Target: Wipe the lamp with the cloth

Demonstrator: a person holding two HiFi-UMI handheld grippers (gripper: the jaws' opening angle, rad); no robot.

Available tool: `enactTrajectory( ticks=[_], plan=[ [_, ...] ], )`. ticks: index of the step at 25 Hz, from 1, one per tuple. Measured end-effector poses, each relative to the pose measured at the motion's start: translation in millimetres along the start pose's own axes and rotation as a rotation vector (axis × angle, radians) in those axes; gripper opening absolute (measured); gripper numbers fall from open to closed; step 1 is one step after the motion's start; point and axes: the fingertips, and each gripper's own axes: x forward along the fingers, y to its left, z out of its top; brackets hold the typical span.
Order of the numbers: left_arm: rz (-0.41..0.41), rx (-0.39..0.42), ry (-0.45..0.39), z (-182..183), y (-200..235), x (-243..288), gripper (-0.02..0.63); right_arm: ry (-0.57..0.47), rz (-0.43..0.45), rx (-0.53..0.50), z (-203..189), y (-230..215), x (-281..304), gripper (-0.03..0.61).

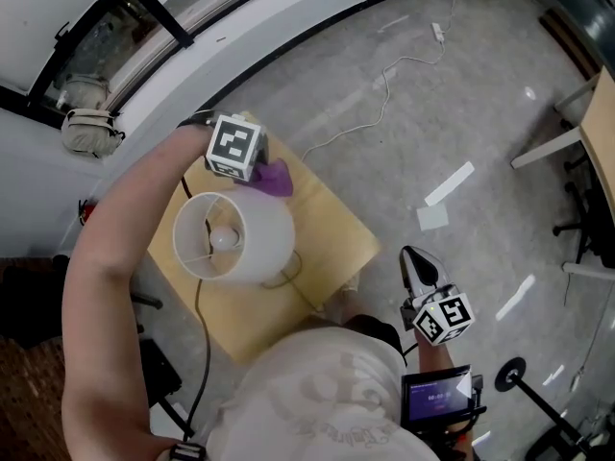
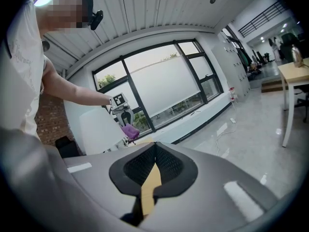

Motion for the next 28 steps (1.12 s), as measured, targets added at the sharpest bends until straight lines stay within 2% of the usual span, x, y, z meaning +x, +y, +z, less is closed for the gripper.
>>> enactTrajectory(
  ticks=[3, 5, 8, 11, 14, 19, 22, 28],
  plan=[
    [0.073, 0.021, 0.011, 4.7, 10.4, 11.4, 0.086, 0.003, -0.012, 0.007, -0.3, -5.4, -2.3, 0.015],
    [0.095, 0.039, -0.009, 11.3, 9.1, 16.0, 0.086, 0.004, -0.014, 0.008, 0.2, -6.0, -2.6, 0.014],
    [0.137, -0.006, -0.111, 19.1, 12.7, 1.3, 0.086, 0.001, -0.005, 0.002, 1.8, -3.9, 0.3, 0.014],
    [0.154, -0.072, -0.22, 26.1, 10.4, -38.6, 0.087, -0.001, 0.006, -0.001, 2.8, 0.8, 3.5, 0.015],
    [0.116, -0.031, -0.266, 38.1, -11.7, -82.8, 0.087, -0.002, 0.019, -0.001, 3.8, 8.3, 5.8, 0.015],
    [0.073, 0.083, -0.255, 51.8, -49.7, -141.3, 0.087, -0.008, 0.035, -0.006, 6.8, 18.5, 9.1, 0.015],
    [0.045, 0.116, -0.229, 57.2, -63.6, -163.1, 0.087, -0.009, 0.037, -0.006, 7.0, 19.2, 9.1, 0.014],
    [-0.059, 0.146, -0.142, 70.4, -80.1, -147.4, 0.085, -0.012, 0.03, 0.01, 1.5, 16.6, 4.9, 0.015]
  ],
)
